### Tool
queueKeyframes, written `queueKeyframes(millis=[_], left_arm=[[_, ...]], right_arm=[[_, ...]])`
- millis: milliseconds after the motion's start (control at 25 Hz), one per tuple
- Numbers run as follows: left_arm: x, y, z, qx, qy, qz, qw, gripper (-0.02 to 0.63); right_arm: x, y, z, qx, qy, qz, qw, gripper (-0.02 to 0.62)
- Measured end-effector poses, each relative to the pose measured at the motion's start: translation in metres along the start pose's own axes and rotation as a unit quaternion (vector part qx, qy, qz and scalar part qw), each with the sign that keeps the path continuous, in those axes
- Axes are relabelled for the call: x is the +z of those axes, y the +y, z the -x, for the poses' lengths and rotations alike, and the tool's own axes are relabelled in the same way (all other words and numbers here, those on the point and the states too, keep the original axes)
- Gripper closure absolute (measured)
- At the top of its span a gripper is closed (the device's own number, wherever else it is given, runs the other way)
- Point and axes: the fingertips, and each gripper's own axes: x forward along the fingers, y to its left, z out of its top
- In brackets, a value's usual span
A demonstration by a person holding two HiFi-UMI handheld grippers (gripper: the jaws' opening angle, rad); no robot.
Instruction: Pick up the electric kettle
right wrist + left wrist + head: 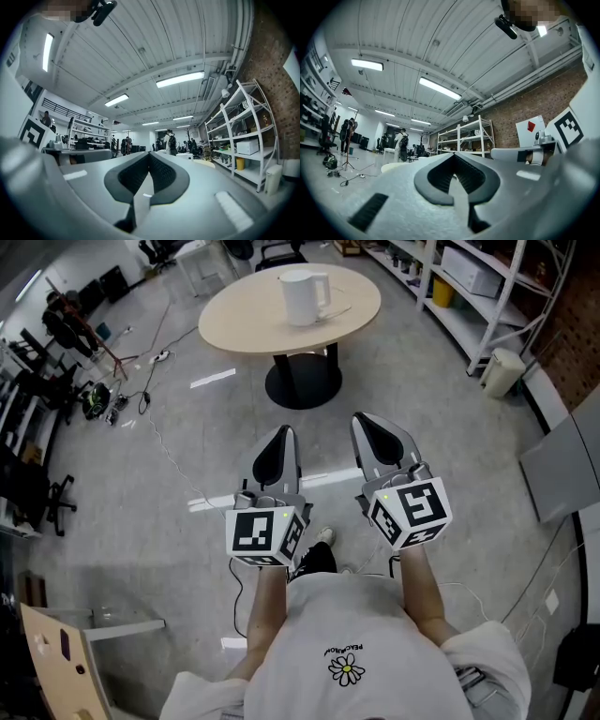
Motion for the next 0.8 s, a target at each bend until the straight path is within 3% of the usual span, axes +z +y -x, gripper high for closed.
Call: queueKeyframes(millis=[520, 800], left_arm=[[-0.001, 0.016, 0.002, 0.031, 0.0, 0.002, 0.9995, 0.604], [-0.02, 0.045, -0.048, 0.034, -0.002, 0.006, 0.9994, 0.604]], right_arm=[[-0.025, -0.019, 0.0, -0.004, 0.015, -0.042, 0.999, 0.589], [-0.056, -0.06, -0.038, -0.022, 0.037, -0.053, 0.998, 0.589]])
